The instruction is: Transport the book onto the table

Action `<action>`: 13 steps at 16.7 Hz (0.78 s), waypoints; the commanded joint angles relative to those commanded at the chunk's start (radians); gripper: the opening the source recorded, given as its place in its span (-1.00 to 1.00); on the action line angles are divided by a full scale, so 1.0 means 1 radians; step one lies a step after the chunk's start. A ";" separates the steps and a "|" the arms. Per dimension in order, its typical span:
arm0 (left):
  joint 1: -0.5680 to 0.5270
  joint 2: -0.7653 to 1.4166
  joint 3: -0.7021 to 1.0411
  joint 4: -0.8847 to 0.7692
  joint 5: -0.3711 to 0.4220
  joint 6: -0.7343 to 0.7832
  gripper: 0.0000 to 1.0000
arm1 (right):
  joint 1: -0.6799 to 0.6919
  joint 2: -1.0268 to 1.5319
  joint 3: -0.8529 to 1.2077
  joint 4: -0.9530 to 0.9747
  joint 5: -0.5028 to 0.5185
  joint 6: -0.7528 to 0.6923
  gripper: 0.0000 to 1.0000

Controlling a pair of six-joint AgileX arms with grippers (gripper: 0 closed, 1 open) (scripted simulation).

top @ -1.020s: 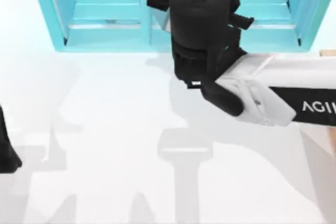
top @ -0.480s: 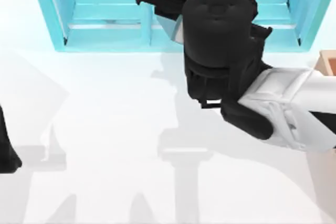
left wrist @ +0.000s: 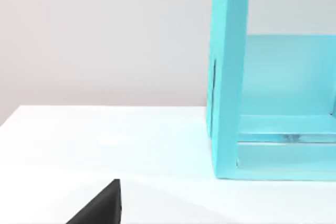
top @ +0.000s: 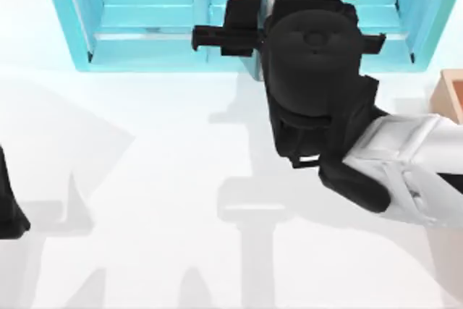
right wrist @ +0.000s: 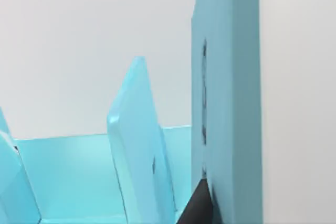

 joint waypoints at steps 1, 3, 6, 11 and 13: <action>0.000 0.000 0.000 0.000 0.000 0.000 1.00 | -0.004 -0.007 -0.027 0.014 -0.019 -0.068 -1.00; 0.000 0.000 0.000 0.000 0.000 0.000 1.00 | -0.013 -0.020 -0.090 0.045 -0.060 -0.219 -1.00; 0.000 0.000 0.000 0.000 0.000 0.000 1.00 | -0.031 -0.042 -0.197 0.096 -0.128 -0.473 -1.00; 0.000 0.000 0.000 0.000 0.000 0.000 1.00 | -0.061 -0.075 -0.388 0.181 -0.247 -0.917 -1.00; 0.000 0.000 0.000 0.000 0.000 0.000 1.00 | -0.072 -0.087 -0.459 0.213 -0.291 -1.083 -1.00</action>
